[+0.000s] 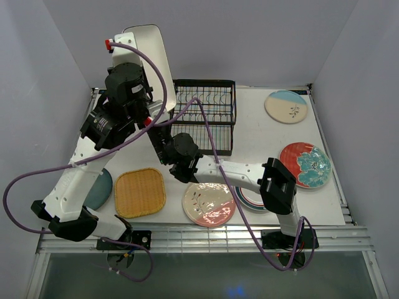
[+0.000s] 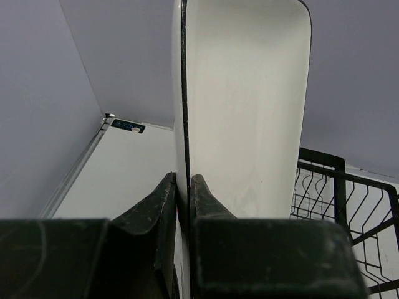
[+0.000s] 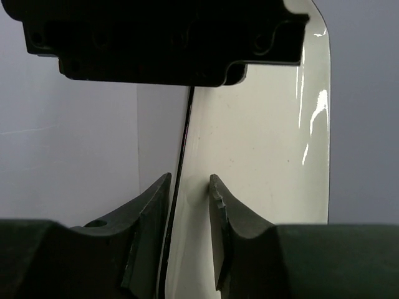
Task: Load the plates into the dish rack
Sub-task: Insert the plate into the dish rack.
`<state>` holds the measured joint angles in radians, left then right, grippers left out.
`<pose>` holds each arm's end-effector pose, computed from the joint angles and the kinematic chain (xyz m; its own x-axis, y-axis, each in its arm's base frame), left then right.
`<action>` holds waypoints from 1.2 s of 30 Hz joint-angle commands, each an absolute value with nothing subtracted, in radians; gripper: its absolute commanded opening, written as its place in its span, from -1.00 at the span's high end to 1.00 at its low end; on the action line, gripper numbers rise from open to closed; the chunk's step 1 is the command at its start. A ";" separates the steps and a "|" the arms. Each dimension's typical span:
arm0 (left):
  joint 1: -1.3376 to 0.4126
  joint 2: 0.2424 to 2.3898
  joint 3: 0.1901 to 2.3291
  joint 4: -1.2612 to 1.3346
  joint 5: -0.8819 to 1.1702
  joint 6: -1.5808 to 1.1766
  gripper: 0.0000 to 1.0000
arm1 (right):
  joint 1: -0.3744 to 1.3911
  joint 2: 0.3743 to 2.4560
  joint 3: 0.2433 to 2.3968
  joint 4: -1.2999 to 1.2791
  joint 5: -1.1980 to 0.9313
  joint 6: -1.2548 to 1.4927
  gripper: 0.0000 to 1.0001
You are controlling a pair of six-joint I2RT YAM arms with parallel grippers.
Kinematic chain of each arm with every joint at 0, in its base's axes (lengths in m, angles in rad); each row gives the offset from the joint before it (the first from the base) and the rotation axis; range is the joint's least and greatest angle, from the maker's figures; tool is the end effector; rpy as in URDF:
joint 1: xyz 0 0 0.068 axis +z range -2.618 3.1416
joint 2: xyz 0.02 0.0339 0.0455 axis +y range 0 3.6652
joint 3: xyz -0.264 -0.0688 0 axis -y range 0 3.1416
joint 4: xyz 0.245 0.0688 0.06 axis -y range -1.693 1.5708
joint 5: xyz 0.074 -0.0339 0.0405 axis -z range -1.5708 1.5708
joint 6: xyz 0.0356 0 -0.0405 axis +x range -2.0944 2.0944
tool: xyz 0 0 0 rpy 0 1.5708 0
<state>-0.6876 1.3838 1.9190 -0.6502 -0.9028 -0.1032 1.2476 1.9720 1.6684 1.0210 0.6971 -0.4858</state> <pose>0.2082 -0.1348 0.5384 -0.0666 -0.0279 -0.9974 -0.2176 0.9760 -0.0127 0.1650 0.4205 0.4071 0.4524 0.2234 -0.8634 -0.4095 0.9120 0.0214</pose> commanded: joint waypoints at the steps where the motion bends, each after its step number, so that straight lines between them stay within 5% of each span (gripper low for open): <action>1: -0.690 1.309 1.945 -0.540 -0.853 -0.136 1.00 | 1.243 1.970 1.710 1.085 0.706 -0.489 0.45; 8: -0.681 1.321 1.948 -0.555 -0.793 -0.170 1.00 | 1.241 1.931 1.646 1.121 0.722 -0.489 0.84; 36: -0.683 1.491 1.964 -0.364 -0.486 -0.204 1.00 | 1.055 1.511 1.128 1.080 0.621 -0.270 0.85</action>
<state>-0.7055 1.5406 1.9236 -0.5747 -0.5339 -0.3008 1.0954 1.5955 1.1561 1.0355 0.6655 -0.3641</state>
